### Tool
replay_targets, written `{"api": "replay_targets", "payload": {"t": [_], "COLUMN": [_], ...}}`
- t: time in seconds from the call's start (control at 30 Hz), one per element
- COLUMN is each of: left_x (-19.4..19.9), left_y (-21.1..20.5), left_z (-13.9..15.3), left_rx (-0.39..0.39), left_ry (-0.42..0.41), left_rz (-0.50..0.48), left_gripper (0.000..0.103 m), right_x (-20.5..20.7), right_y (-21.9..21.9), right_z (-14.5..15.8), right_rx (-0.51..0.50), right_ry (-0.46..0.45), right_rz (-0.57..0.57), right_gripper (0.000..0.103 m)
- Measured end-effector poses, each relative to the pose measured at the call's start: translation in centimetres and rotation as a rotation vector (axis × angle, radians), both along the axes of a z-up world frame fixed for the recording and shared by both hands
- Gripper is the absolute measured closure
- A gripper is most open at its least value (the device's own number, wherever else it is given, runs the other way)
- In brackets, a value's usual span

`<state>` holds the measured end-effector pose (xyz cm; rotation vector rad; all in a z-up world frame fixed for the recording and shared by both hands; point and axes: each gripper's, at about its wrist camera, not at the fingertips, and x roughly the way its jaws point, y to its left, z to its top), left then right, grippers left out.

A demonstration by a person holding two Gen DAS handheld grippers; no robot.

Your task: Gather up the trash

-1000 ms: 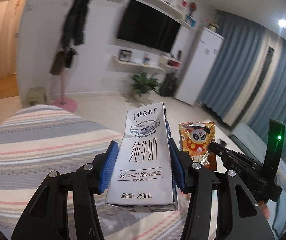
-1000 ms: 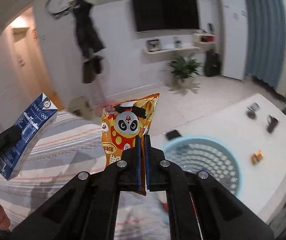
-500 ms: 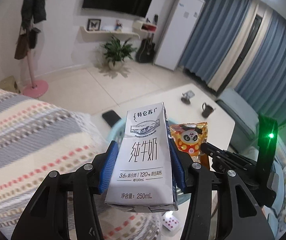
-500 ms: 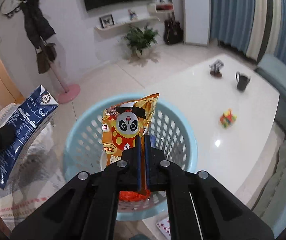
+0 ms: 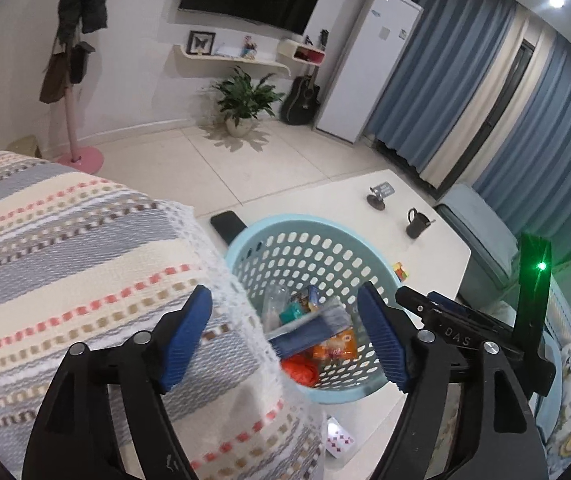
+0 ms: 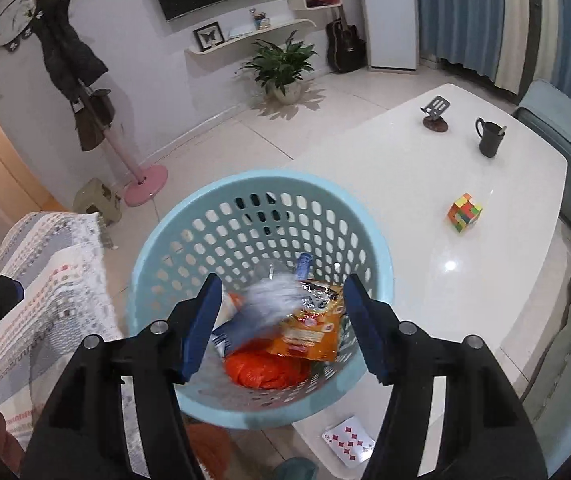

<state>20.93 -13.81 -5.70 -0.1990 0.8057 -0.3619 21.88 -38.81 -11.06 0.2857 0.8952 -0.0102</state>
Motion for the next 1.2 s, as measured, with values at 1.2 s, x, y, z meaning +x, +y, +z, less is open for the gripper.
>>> {"api": "replay_targets", "payload": {"t": [1.2], "left_x": [-13.1], "left_y": [8.1], "left_z": [2.9], "left_rx": [0.282], "left_ry": [-0.415], "left_rz": [0.363], "left_gripper": [0.009], "right_x": [-11.5], "right_y": [11.3], "right_z": [7.5], "right_rx": [-0.198], "right_ry": [-0.375], "right_rz": [0.006], "right_gripper": [0.031]}}
